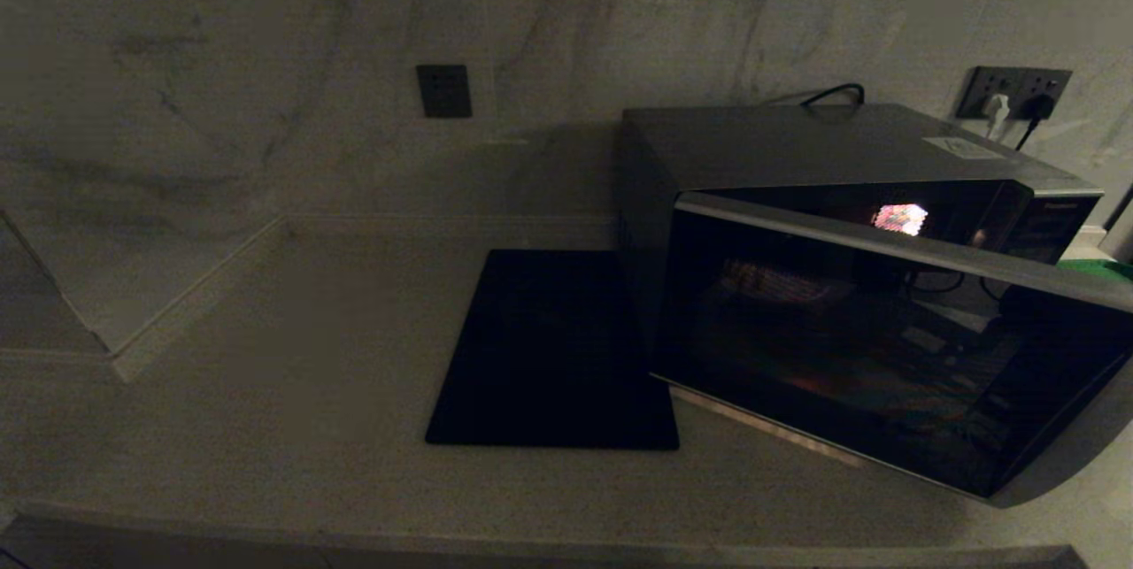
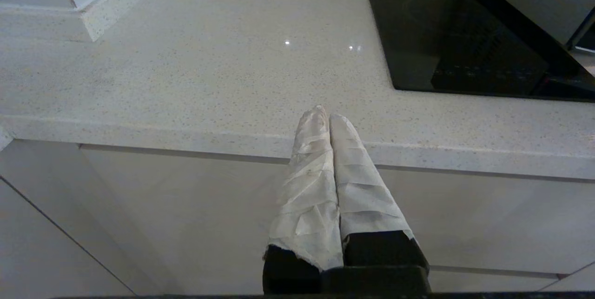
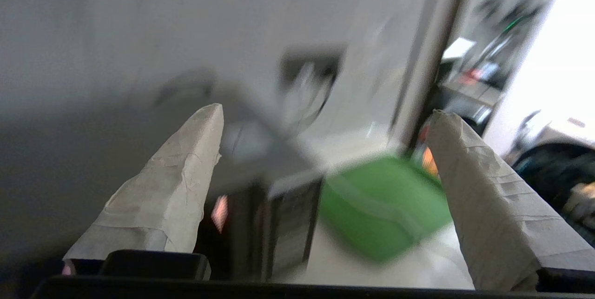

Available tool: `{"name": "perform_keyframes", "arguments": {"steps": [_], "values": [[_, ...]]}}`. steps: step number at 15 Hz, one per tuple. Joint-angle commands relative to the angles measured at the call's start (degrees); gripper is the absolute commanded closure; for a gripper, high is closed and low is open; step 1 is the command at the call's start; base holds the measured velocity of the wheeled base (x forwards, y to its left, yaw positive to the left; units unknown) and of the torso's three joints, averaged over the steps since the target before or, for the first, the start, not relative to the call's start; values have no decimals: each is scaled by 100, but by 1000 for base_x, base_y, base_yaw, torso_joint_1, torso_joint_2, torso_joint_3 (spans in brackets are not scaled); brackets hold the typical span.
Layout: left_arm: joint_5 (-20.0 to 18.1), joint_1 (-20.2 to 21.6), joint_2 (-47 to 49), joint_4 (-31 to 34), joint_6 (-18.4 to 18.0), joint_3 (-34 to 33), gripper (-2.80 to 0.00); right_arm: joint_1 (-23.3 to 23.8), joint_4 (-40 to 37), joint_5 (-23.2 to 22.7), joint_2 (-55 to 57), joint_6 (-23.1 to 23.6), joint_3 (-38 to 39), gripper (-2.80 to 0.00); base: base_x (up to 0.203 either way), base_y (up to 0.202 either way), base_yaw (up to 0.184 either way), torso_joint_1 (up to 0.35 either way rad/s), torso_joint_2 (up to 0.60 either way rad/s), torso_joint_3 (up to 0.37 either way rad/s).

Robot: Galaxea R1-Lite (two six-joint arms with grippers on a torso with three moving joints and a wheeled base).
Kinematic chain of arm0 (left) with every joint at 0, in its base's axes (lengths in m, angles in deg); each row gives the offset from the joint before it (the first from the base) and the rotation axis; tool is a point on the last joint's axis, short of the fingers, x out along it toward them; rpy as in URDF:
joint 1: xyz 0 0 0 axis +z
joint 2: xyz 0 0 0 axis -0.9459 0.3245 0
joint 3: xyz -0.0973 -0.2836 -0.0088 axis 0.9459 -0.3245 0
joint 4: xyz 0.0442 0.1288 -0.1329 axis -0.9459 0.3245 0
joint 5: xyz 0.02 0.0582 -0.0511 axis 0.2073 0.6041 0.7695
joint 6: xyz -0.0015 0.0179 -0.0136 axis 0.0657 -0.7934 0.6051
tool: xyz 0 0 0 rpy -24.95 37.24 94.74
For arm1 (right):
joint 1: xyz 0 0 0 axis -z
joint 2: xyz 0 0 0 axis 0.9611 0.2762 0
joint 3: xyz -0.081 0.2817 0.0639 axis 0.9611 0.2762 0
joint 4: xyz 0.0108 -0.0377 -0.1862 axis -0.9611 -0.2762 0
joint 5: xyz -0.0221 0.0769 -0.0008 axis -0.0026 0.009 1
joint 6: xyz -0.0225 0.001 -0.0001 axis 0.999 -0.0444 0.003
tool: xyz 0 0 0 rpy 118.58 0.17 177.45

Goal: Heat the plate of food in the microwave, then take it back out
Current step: Open the microwave oven

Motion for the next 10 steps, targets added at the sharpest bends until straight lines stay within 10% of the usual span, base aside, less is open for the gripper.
{"name": "perform_keyframes", "arguments": {"steps": [1,10], "values": [[3,0,-9,-3,6,0,0,9,-3067,-252,482,-1017,-964,0,0,0,0,0,0,0],[3,0,-9,-3,6,0,0,651,-4177,-1167,997,-2045,-1403,0,0,0,0,0,0,0]]}}
